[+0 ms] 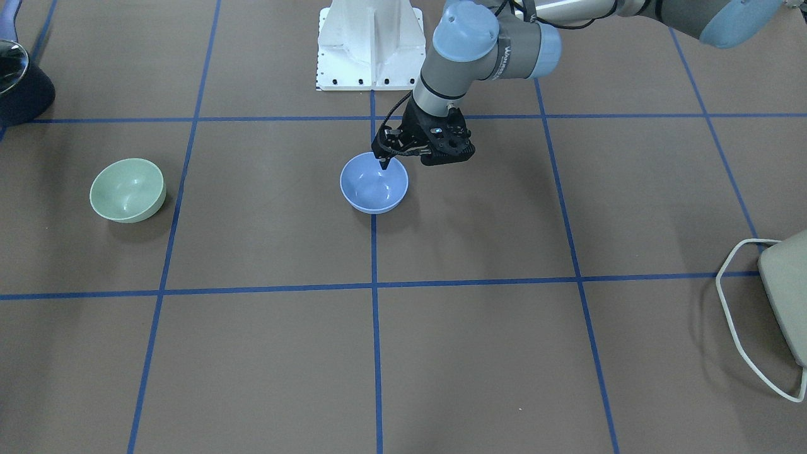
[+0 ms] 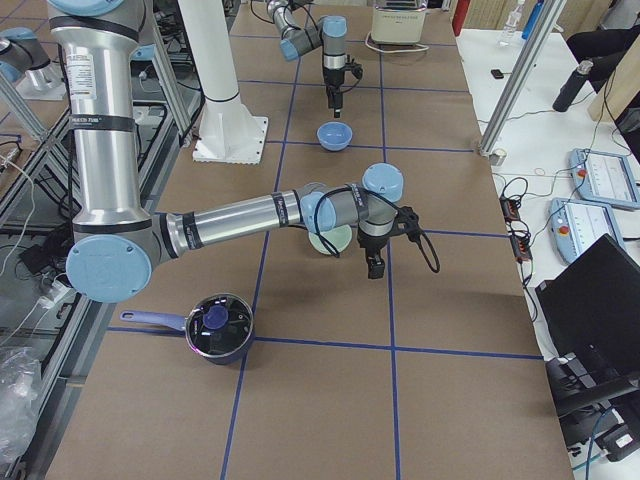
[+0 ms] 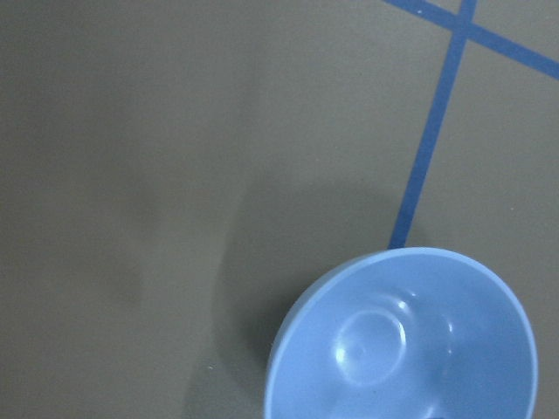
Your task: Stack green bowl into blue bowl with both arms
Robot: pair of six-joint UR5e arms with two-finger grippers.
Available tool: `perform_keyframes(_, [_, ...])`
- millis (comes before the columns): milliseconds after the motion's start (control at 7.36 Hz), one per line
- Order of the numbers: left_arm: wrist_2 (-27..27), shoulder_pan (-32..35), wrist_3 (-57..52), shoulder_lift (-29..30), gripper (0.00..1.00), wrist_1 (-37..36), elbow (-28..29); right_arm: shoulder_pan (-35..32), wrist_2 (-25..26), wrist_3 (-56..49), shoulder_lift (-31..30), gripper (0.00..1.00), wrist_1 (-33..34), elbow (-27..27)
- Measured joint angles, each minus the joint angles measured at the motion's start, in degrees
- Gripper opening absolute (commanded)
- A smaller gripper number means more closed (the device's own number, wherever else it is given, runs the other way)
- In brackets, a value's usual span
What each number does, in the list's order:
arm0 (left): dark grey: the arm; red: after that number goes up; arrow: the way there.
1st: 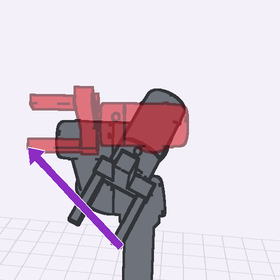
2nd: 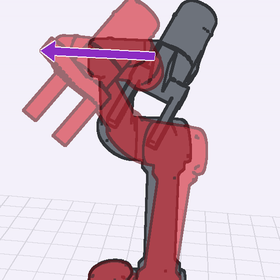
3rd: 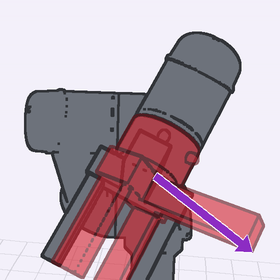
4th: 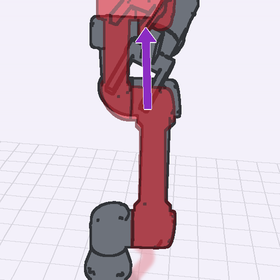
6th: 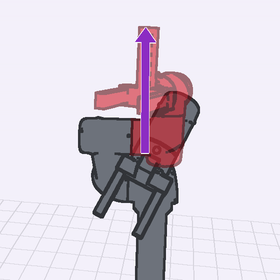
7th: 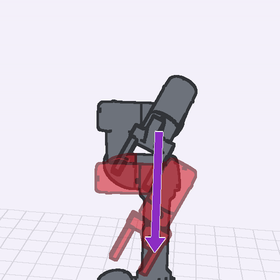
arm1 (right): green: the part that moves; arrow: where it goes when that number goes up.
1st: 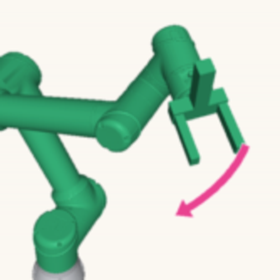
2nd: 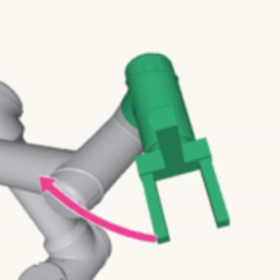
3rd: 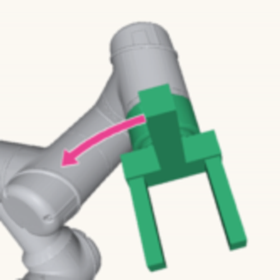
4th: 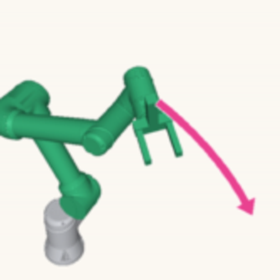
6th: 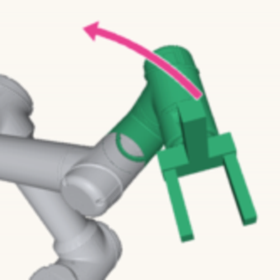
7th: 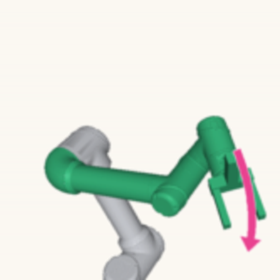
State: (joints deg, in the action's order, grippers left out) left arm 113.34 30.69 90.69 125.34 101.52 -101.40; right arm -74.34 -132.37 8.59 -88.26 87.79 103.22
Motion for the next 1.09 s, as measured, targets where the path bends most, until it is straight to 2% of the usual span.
perform_keyframes(272, [4.8,5.7,-3.8,-2.9,0.97,-0.1,-2.7,2.2,-0.7,0.2,-0.1,1.0,0.1,1.9])
perform_keyframes(543, [6.6,10.1,-11.5,-7.5,0.97,-0.1,-3.9,3.4,-6.6,0.4,-2.5,1.0,-1.2,1.8])
perform_keyframes(679, [7.6,12.2,-15.6,-10.1,0.97,-0.1,-4.2,4.0,-7.9,0.5,-3.6,1.0,-5.0,1.0])
perform_keyframes(815, [8.2,13.9,-19.5,-12.5,0.97,0.0,-4.3,5.8,-8.3,1.3,-4.3,0.95,-9.9,-0.6])
perform_keyframes(951, [8.5,15.2,-23.1,-14.8,0.97,0.3,-4.4,8.4,-7.9,4.0,-4.5,0.85,-14.3,-1.8])
perform_keyframes(1086, [8.7,16.4,-26.1,-16.9,0.97,0.5,-4.7,10.9,-6.5,7.7,-4.5,0.85,-18.0,-2.5])
